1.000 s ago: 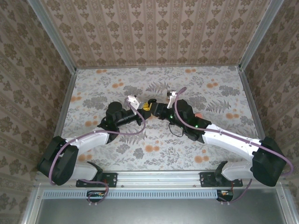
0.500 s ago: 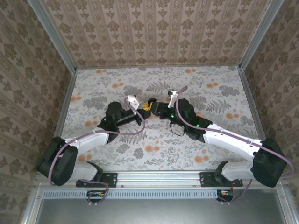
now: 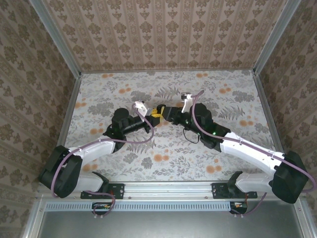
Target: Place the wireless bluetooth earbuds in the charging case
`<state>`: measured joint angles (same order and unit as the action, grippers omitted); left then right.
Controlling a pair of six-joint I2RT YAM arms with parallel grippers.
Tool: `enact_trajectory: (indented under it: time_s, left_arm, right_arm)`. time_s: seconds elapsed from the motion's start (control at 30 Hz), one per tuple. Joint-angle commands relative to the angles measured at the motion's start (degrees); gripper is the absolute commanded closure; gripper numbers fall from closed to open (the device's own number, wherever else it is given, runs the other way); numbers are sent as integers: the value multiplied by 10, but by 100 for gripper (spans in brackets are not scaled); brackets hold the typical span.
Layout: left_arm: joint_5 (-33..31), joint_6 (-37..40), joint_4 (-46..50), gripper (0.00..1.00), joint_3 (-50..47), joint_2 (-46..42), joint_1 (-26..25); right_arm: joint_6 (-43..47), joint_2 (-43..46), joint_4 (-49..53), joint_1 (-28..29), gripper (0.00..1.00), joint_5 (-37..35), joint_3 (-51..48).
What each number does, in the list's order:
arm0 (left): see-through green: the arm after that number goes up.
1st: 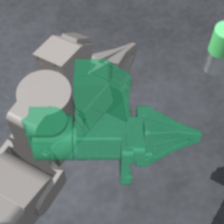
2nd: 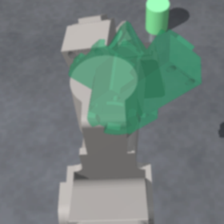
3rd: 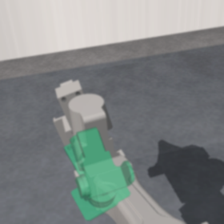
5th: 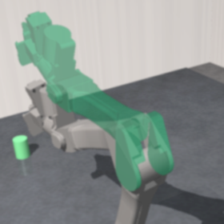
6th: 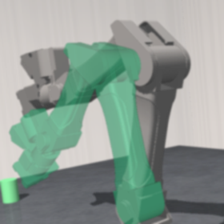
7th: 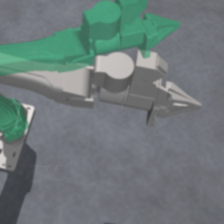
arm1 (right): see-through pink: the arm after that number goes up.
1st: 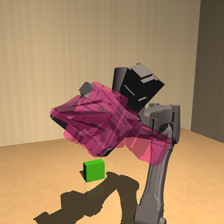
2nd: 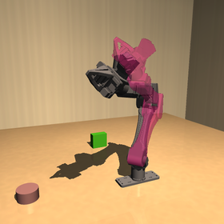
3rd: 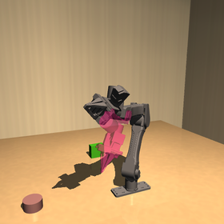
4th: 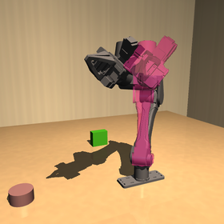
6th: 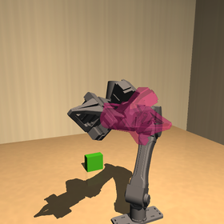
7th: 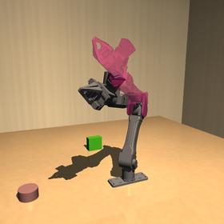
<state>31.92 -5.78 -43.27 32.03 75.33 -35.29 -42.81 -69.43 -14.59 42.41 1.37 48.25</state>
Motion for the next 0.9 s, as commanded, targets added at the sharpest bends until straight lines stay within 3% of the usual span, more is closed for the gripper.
enact_trajectory:
  time_s: [0.0,0.33,0.87]
  left_arm:
    - [15,-4,-21,91,16,-12,-5]
    - [23,-4,-22,90,18,-11,-5]
    - [24,-1,-19,91,21,-12,-6]
  right_arm:
    - [22,23,24,-22,64,56,11]
    - [4,7,47,-101,76,227,11]
    - [-16,-49,0,-102,81,268,31]
